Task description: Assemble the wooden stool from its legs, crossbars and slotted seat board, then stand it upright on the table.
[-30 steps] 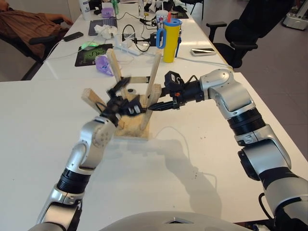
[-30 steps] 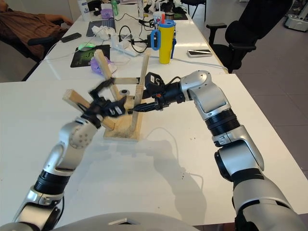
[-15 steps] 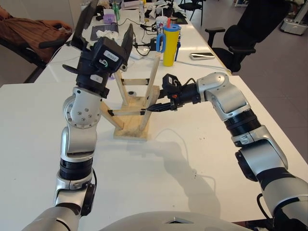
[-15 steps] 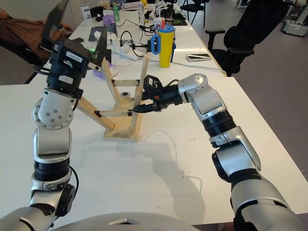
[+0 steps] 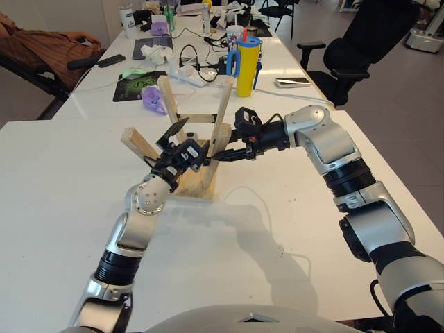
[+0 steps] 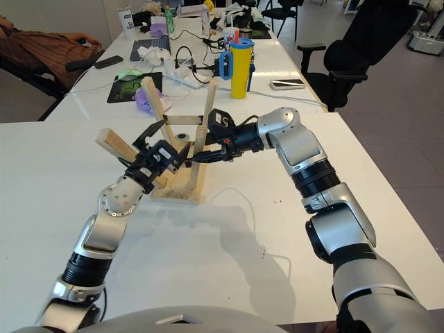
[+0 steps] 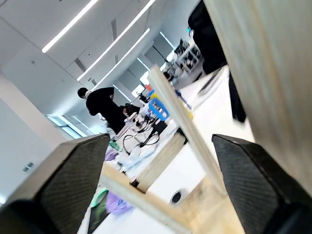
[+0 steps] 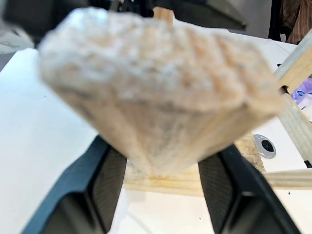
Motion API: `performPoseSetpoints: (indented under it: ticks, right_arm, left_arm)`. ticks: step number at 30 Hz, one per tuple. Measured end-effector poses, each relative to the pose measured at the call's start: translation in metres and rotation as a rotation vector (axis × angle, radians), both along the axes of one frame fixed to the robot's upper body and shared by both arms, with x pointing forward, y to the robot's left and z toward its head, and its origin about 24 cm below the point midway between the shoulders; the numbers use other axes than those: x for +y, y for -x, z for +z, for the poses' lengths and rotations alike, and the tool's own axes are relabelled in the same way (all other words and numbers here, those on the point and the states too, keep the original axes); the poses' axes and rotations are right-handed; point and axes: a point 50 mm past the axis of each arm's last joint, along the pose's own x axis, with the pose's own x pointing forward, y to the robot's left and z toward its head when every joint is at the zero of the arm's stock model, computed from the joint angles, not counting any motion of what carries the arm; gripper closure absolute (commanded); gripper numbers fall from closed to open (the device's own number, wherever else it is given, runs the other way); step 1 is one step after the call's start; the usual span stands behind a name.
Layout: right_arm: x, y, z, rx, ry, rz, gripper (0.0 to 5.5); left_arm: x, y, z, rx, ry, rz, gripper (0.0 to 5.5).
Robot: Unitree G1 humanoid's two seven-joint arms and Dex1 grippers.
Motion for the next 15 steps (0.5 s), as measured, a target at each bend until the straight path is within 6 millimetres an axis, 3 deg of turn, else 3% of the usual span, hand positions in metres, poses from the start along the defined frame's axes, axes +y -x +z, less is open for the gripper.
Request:
performPoseSetpoints:
  ticks: [3,5,7,11,15]
  right_arm:
    - [0.0,0.001,0.003,-0.004,-0.017,0.01,3.44]
    - [0.001,0.001,0.004,-0.005,-0.027,0.014,3.44]
    - [0.001,0.002,0.005,-0.013,-0.031,0.019,3.44]
    - [-0.003,0.003,-0.001,-0.005,-0.043,-0.001,3.44]
    - [-0.006,0.003,-0.003,-0.011,-0.066,-0.022,3.44]
  left_arm:
    - [0.003,0.005,0.011,0.053,0.225,-0.126,1.57]
    - [0.013,0.013,0.007,0.156,0.33,-0.234,1.57]
    - [0.027,0.022,-0.005,0.301,0.388,-0.332,1.57]
    - [0.051,0.062,-0.04,0.743,0.439,-0.604,1.57]
    - [0.053,0.075,-0.059,0.895,0.459,-0.673,1.57]
